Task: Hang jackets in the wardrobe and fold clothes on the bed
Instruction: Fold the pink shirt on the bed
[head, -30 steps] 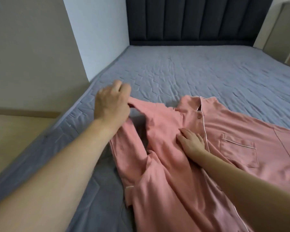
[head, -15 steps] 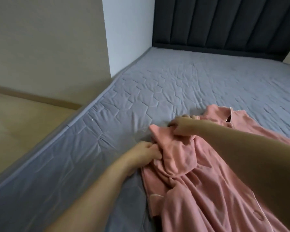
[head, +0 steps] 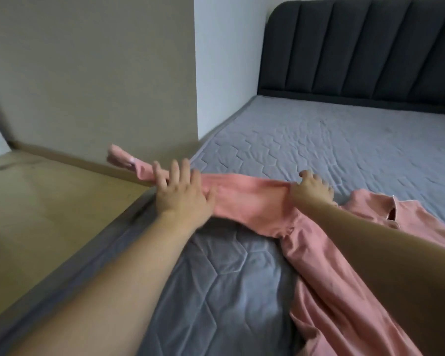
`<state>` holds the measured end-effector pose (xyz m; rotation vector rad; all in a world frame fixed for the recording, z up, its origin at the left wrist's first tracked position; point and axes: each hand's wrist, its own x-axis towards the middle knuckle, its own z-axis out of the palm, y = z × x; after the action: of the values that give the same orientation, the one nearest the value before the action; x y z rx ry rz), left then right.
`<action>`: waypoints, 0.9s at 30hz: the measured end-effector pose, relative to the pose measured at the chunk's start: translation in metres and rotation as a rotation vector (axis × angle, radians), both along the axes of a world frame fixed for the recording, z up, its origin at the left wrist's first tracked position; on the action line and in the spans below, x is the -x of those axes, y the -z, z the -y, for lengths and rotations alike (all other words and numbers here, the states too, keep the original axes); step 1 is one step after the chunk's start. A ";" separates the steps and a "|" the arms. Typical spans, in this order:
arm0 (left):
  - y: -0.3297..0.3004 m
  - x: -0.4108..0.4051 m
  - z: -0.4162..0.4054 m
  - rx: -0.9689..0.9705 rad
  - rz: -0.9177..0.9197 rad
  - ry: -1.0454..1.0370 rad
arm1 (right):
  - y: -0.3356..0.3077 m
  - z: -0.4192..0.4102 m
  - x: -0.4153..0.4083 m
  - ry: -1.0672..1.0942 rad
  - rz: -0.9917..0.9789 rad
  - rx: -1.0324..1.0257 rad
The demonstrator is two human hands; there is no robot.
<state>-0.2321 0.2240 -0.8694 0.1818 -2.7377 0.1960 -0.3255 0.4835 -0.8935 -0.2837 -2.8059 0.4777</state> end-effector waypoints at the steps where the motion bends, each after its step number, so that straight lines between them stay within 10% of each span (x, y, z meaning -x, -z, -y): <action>1: 0.016 -0.002 -0.002 -0.096 0.157 -0.029 | 0.009 0.003 -0.008 -0.019 0.043 -0.019; 5: 0.070 -0.019 -0.014 -0.277 0.509 -0.059 | 0.055 0.008 -0.043 -0.253 0.196 -0.213; 10: 0.058 -0.007 -0.046 -0.275 0.297 0.001 | 0.072 0.001 -0.052 -0.345 0.225 -0.136; 23: 0.048 0.114 -0.242 -0.847 0.557 0.408 | 0.064 -0.266 -0.086 0.262 0.236 -0.166; 27: 0.058 0.137 -0.263 -0.313 0.448 0.302 | 0.085 -0.288 -0.099 0.236 0.212 -0.140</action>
<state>-0.3691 0.4865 -0.9277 -0.2199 -3.1780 -0.3143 -0.2269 0.7718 -0.9789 -0.6606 -2.9377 0.2070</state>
